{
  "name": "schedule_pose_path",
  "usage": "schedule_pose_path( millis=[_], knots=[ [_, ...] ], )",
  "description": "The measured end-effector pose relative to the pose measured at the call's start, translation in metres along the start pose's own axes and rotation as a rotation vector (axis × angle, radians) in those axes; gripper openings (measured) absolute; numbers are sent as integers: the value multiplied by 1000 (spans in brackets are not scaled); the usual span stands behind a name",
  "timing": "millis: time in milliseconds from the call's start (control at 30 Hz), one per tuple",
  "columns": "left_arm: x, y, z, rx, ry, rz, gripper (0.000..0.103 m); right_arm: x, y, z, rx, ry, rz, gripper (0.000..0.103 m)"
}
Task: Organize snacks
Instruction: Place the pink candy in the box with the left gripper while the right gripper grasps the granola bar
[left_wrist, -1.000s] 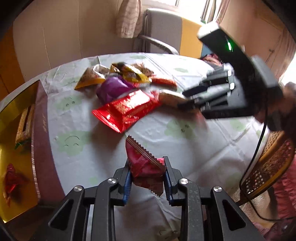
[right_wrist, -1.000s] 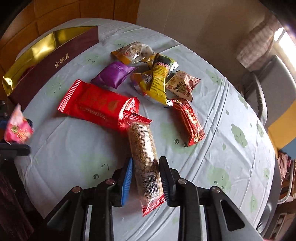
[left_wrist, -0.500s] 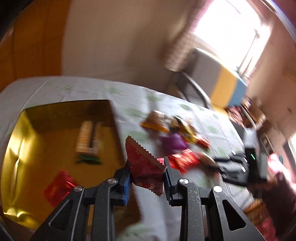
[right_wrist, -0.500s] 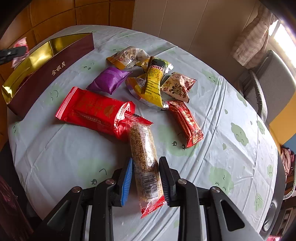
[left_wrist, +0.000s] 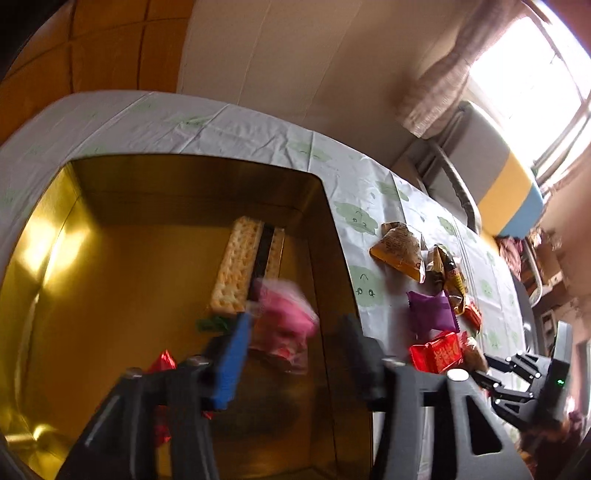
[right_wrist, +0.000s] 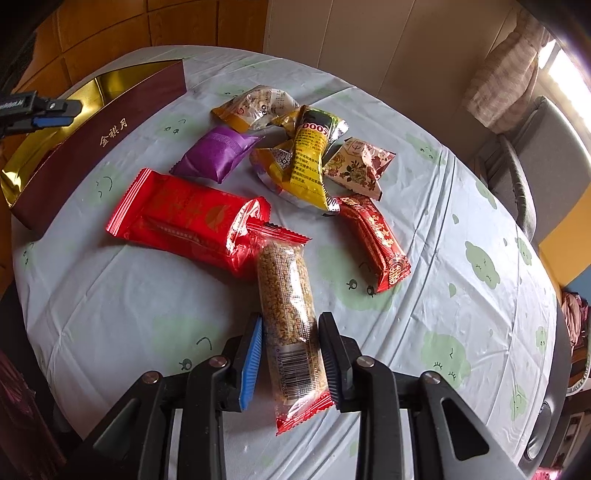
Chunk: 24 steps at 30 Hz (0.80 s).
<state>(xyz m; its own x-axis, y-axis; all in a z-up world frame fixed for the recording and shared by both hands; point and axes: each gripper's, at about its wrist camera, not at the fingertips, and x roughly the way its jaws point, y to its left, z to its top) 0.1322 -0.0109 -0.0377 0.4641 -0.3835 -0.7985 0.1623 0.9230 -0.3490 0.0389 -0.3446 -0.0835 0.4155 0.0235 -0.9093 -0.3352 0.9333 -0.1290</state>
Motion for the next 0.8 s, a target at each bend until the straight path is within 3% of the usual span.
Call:
schedule_pose_path(
  millis=[167,500,600,800],
  knots=[
    [-16,0,-19,-5,-31,58,58,0,-3,1,11,-4,-2,31],
    [-53,4,-61,3,-114,288,60,0,3,-1,25,-12,-30,30],
    [-59,7,-65,5,-134,319,65,-1,2,-2,51,-2,-25,30],
    [-68,17,-70,-8,-153,346,66,-14,3,-8,154,13,55,29]
  ],
)
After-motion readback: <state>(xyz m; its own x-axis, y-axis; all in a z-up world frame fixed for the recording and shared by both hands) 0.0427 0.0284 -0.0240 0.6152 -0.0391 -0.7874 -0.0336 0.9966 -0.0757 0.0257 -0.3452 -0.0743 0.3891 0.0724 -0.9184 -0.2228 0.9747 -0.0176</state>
